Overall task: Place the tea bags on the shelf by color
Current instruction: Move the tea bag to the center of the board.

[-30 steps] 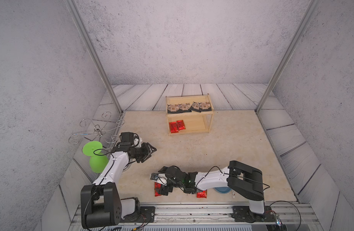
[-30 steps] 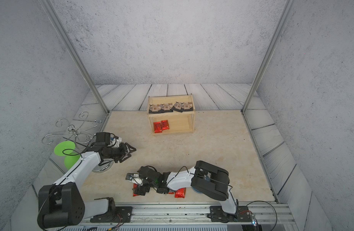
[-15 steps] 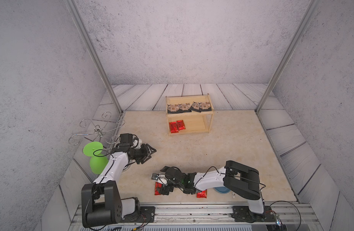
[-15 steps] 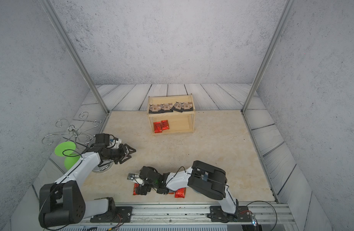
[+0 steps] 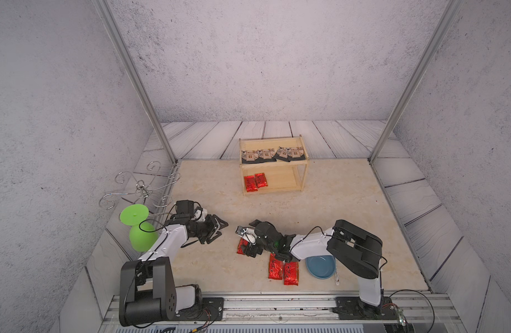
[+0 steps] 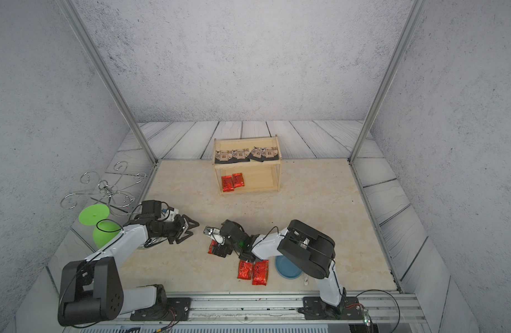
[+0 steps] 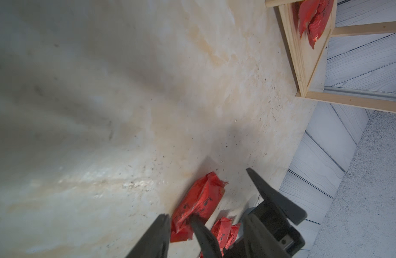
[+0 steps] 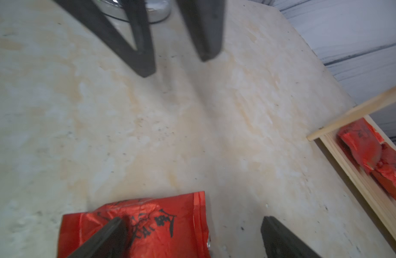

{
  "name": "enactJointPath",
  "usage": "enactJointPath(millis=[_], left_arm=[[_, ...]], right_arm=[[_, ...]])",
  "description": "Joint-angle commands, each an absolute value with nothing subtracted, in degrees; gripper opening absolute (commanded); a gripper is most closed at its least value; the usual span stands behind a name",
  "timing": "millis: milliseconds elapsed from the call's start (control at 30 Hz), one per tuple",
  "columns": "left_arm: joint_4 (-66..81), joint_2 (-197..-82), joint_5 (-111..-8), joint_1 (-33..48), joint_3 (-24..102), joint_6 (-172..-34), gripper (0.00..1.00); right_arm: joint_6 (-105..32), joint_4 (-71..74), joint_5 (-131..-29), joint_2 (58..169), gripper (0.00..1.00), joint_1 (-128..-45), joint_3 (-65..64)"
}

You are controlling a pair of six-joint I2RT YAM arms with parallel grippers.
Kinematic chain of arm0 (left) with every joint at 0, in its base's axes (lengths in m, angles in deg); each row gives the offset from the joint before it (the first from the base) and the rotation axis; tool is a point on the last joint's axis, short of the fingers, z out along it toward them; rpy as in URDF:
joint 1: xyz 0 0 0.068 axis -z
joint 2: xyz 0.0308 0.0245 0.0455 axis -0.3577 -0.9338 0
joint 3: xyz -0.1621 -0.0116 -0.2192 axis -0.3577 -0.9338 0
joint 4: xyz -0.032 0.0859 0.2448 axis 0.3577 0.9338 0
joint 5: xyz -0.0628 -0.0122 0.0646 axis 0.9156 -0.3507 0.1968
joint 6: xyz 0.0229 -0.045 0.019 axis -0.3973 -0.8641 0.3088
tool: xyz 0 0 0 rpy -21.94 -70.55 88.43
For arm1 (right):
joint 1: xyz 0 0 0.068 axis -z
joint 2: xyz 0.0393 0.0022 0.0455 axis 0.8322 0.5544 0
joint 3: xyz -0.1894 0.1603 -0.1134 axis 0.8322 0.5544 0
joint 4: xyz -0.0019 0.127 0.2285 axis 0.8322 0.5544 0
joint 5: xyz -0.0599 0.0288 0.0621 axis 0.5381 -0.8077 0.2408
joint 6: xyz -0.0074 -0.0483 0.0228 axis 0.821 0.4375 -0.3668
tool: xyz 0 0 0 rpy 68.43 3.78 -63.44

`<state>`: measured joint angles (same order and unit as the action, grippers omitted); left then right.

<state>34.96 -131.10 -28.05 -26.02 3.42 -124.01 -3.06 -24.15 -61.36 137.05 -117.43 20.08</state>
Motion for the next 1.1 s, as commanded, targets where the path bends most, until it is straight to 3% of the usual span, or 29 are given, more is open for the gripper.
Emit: enactJointPath(millis=[0,200,500,767,1067], left_arm=[[32.0,-132.2,-26.1,-25.3,1.7,-125.6,0.58],[27.3,-135.0,-26.4,-20.8,1.2,-128.4,0.58],[22.0,-140.2,-27.0,-11.0,2.9,-132.0,0.53],[21.5,-142.3,-26.2,-7.2,4.0,-131.6,0.46],[21.4,-145.2,-25.2,-5.5,5.5,-131.4,0.42]], right_arm=[[-1.5,-22.0,-59.8,134.2,0.99,-115.1,21.1],[-16.1,-16.9,-62.5,124.6,0.99,-114.5,22.1],[-42.7,-7.3,-70.7,116.1,0.88,-107.9,26.9],[-52.9,-5.2,-85.5,122.1,0.72,-100.9,26.0],[-54.5,-6.0,-94.6,128.3,0.65,-98.7,22.8]])
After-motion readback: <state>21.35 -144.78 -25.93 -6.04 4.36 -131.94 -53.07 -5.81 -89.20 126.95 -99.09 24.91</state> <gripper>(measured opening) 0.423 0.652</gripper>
